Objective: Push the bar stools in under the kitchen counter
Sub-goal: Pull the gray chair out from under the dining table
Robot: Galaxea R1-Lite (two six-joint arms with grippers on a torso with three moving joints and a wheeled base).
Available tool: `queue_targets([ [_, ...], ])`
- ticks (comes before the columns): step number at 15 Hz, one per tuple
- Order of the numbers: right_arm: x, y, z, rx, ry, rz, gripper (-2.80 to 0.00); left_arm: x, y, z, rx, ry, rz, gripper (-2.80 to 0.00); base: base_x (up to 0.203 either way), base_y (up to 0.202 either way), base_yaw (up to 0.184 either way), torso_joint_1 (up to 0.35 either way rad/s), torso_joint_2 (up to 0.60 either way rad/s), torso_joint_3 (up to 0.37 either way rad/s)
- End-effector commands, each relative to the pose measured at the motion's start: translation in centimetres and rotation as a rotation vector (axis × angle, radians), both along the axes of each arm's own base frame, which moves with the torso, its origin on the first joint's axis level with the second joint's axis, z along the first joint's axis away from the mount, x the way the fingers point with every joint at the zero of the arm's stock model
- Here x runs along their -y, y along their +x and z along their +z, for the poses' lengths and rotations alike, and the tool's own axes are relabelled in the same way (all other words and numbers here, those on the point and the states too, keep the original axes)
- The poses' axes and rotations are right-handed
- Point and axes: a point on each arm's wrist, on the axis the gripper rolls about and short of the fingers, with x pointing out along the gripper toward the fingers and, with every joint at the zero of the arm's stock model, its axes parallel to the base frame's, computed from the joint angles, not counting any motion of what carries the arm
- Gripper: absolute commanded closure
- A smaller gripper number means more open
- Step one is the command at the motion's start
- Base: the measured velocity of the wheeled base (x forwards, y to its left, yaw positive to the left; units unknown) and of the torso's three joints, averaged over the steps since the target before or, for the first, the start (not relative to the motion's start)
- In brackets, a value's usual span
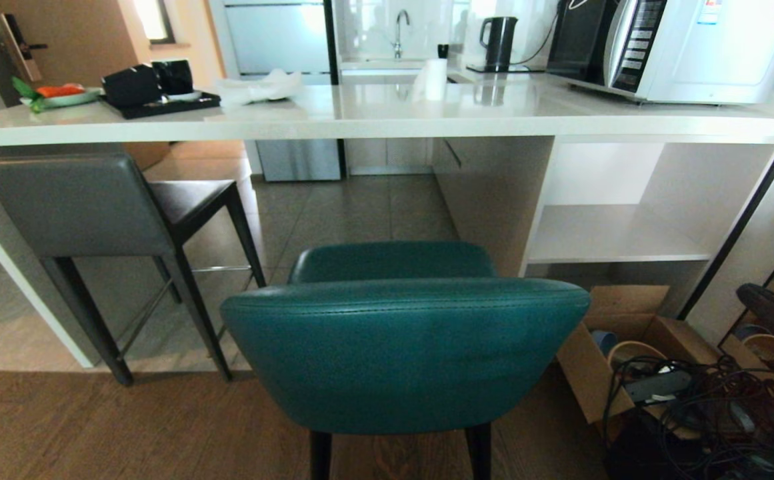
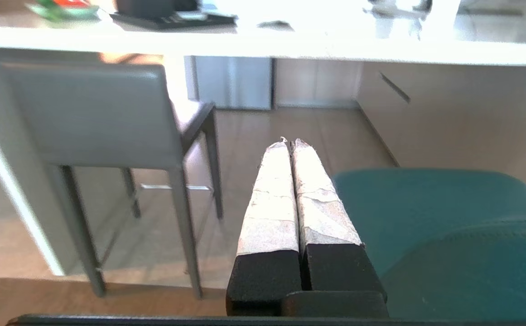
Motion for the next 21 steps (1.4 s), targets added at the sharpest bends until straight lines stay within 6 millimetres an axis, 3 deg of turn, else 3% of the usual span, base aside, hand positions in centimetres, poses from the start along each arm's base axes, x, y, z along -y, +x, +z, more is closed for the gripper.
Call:
queue_targets([
  [1, 0.7, -3.9, 0.7, 0.019, 0.002, -0.001, 0.00, -0.3, -2.8, 0.3, 0.089, -0.005, 0.027, 0.00, 0.000, 0.000, 0.000, 0.000, 0.00, 0.000],
  [5, 1.7, -9.5, 0.5, -0.017, -0.002, -0.046, 0.00, -0.4, -6.3, -1.7, 0.075, -0.002, 0.036, 0.00, 0.000, 0.000, 0.000, 0.000, 0.00, 0.000],
  [8, 1.8, -12.2, 0.3, 0.000, -0.014, -0.176, 0.00, -0.3, -8.4, -3.1, 0.082, 0.015, 0.001, 0.00, 0.000, 0.000, 0.000, 0.000, 0.00, 0.000],
  [10, 1.6, -13.8, -0.4, 0.029, -0.032, -0.167, 0.00, -0.1, -9.5, -4.8, 0.077, 0.034, -0.054, 0.00, 0.000, 0.000, 0.000, 0.000, 0.00, 0.000],
  [14, 1.5, -15.4, -1.4, 0.069, -0.045, -0.098, 0.00, 0.0, -10.7, -7.9, 0.083, 0.051, -0.130, 0.00, 0.000, 0.000, 0.000, 0.000, 0.00, 0.000],
  [16, 1.4, -16.1, -3.3, 0.048, -0.049, -0.089, 0.00, 0.0, -10.4, -10.6, -0.046, 0.040, -0.119, 0.00, 0.000, 0.000, 0.000, 0.000, 0.00, 0.000],
  [18, 1.6, -15.4, -5.5, -0.040, -0.056, -0.143, 0.00, -0.3, -9.5, -12.5, -0.124, 0.015, -0.014, 0.00, 0.000, 0.000, 0.000, 0.000, 0.00, 0.000],
  [21, 1.7, -13.7, -8.4, -0.120, -0.099, -0.213, 0.00, -0.3, -8.3, -15.3, -0.188, 0.010, 0.011, 0.00, 0.000, 0.000, 0.000, 0.000, 0.00, 0.000],
])
